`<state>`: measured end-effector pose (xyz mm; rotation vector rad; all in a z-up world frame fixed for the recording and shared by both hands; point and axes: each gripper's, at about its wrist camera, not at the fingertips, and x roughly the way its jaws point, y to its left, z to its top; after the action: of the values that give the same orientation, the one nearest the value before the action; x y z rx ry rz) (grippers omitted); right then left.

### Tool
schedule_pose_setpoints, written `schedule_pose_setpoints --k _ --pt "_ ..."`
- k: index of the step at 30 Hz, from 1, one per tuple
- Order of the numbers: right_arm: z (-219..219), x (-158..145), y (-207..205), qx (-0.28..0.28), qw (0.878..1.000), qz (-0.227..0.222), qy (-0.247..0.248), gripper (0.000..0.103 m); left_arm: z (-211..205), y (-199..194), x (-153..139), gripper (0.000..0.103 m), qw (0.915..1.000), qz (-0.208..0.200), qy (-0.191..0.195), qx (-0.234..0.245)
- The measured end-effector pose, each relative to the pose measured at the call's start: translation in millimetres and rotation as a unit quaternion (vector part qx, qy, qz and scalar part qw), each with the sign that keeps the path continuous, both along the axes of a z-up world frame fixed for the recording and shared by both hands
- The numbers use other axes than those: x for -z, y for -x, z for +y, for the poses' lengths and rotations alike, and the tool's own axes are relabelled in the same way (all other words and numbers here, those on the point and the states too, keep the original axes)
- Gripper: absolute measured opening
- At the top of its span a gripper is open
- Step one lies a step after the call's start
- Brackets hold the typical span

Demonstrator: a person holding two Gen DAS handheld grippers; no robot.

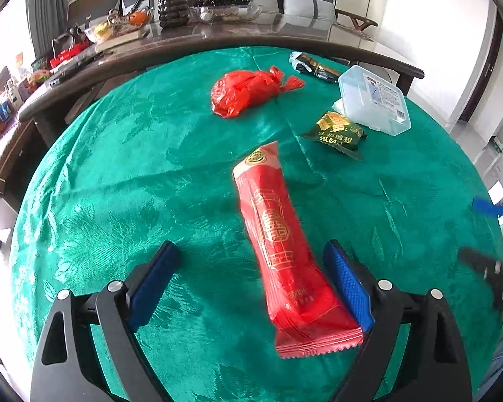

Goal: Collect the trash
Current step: 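Grasp the red snack wrapper with the left tool while the right tool grasps the clear plastic box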

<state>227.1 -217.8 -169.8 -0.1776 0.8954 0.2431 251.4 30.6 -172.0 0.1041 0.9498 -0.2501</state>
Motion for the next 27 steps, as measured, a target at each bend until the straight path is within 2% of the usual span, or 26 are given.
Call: schedule_pose_setpoints --k 3,4,8,13,17,19,24,27 --pt "-1.6 -14.1 -37.8 -0.042 0.999 -0.008 0.033 0.098 -2.2 0.4 2.4 0.093 0.9999 -0.001 -0.014 0.003" --pt "1.6 -17.4 -54.8 -0.060 0.996 -0.007 0.058 0.098 -1.6 0.0 2.7 0.094 0.9999 0.000 -0.013 0.003" --pt "22.3 -22.3 -100.8 -0.132 0.983 -0.008 0.129 0.098 -3.2 -0.8 4.7 0.098 0.9999 0.003 -0.015 0.006" --pt "50.4 -18.4 -134.4 -0.196 0.964 0.002 0.181 0.098 -3.2 -2.7 5.2 0.098 0.9999 0.004 -0.013 0.008" --pt "64.3 -12.7 -146.6 -0.211 0.957 0.013 0.199 0.097 -2.5 -3.4 5.1 0.098 0.9999 0.004 -0.012 0.011" --pt "68.4 -12.1 -146.8 -0.225 0.957 0.037 0.181 0.071 -3.1 -4.2 5.2 0.098 0.9998 0.004 -0.012 0.012" --pt "62.3 -18.4 -128.2 -0.182 0.970 0.086 0.133 0.067 -3.1 -3.2 5.3 0.098 0.9998 0.004 -0.012 0.012" --pt "35.0 -31.3 -108.1 -0.088 0.987 0.128 0.039 0.066 -3.4 -2.8 5.2 0.098 0.9998 0.004 -0.013 0.011"
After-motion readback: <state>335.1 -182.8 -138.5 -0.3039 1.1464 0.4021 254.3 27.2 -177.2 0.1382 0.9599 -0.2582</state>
